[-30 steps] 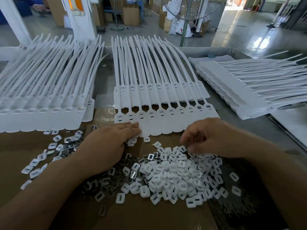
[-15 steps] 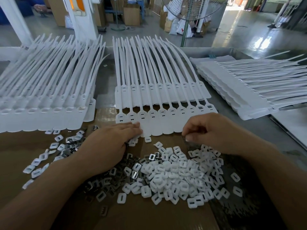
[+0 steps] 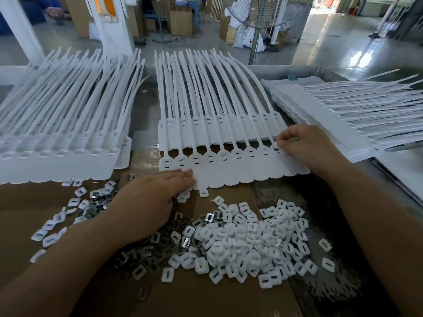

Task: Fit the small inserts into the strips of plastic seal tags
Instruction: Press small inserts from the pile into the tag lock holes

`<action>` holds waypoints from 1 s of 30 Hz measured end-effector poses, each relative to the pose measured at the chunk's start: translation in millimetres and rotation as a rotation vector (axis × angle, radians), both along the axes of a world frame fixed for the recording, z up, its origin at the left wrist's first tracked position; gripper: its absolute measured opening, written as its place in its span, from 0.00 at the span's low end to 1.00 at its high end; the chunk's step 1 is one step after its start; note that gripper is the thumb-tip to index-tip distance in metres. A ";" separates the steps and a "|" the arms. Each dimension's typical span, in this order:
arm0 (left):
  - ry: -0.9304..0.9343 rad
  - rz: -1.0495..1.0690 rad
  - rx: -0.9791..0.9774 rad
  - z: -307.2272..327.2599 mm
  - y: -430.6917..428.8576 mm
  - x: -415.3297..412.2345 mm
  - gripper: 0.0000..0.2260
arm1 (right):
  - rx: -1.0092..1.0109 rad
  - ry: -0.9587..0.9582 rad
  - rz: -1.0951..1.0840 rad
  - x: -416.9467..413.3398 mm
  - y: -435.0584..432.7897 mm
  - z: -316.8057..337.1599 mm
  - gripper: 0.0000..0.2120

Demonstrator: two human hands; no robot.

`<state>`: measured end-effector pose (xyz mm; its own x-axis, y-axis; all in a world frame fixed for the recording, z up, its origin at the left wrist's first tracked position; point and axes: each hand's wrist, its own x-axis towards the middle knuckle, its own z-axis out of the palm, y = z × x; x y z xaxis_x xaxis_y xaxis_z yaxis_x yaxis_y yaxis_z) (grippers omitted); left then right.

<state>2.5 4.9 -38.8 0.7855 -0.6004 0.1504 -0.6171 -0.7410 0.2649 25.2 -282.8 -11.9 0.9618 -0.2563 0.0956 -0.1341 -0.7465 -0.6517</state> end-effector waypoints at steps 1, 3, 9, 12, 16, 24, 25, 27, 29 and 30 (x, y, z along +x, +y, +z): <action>-0.002 0.000 -0.006 0.1 0.3 -0.3 0.28 | -0.010 0.013 0.000 2.2 -0.5 -2.9 0.03; -0.004 0.001 -0.021 0.3 0.5 -1.0 0.27 | -0.022 0.036 0.011 4.3 -1.9 -6.7 0.03; -0.012 -0.002 -0.030 -1.4 1.0 -1.4 0.26 | -0.084 0.055 0.035 7.2 -6.3 -10.1 0.05; -0.016 -0.008 -0.039 -2.0 1.0 -1.1 0.26 | -0.099 0.054 0.044 8.8 -8.2 -11.0 0.06; -0.024 -0.004 -0.053 -1.6 -1.9 -0.2 0.26 | -0.115 0.059 0.050 11.8 -11.3 -10.7 0.06; -0.014 -0.008 -0.045 -2.3 -0.6 -0.8 0.26 | -0.174 0.079 0.054 16.6 -11.4 -15.9 0.13; -0.014 -0.010 -0.043 -2.2 -0.6 -1.1 0.26 | -0.163 0.064 0.049 15.8 -11.9 -15.7 0.13; -0.011 -0.011 -0.041 -2.1 -0.6 -1.4 0.26 | -0.121 0.029 0.044 14.9 -11.7 -17.3 0.14; -0.003 -0.008 -0.043 -1.7 -1.2 -1.4 0.26 | -0.079 0.006 0.034 13.9 -10.1 -19.0 0.13; -0.001 -0.006 -0.043 -1.5 -1.4 -1.4 0.26 | -0.063 0.003 0.025 14.1 -9.7 -19.0 0.13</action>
